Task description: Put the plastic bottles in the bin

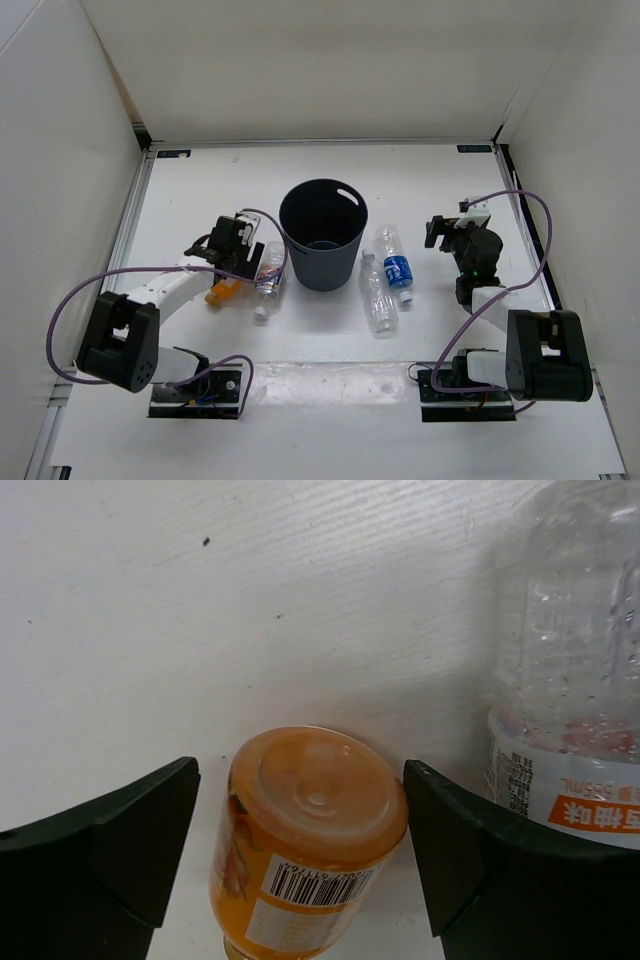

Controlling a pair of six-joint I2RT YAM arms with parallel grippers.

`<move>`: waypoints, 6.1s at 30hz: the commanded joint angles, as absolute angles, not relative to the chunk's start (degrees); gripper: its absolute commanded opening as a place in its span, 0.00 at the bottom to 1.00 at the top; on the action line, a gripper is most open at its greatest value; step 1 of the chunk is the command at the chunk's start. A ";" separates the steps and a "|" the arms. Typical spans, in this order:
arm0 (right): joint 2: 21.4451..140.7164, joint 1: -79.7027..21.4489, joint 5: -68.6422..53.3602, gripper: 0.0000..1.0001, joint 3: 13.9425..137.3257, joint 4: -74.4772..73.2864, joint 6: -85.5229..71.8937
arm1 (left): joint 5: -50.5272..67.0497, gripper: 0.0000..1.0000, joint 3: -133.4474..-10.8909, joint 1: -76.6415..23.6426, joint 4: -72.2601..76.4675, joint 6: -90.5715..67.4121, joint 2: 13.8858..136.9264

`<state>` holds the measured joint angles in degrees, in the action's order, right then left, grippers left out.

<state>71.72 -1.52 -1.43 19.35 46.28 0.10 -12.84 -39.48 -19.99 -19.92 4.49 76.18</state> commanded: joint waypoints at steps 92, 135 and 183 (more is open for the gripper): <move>71.81 -1.58 -0.62 0.90 20.74 47.72 -0.26 | -8.59 0.27 -88.33 -38.04 -24.01 -0.72 72.16; 71.81 -1.50 -0.79 0.90 20.74 47.72 -0.26 | -11.54 1.00 -61.80 -26.64 -16.69 -9.73 51.25; 71.81 -1.41 -0.70 0.90 20.74 47.64 -0.26 | 8.00 1.00 -35.86 -22.15 -4.48 -19.60 80.41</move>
<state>71.72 -1.56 -1.26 19.35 46.28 0.08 8.60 -34.68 -21.65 -5.85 -19.57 78.43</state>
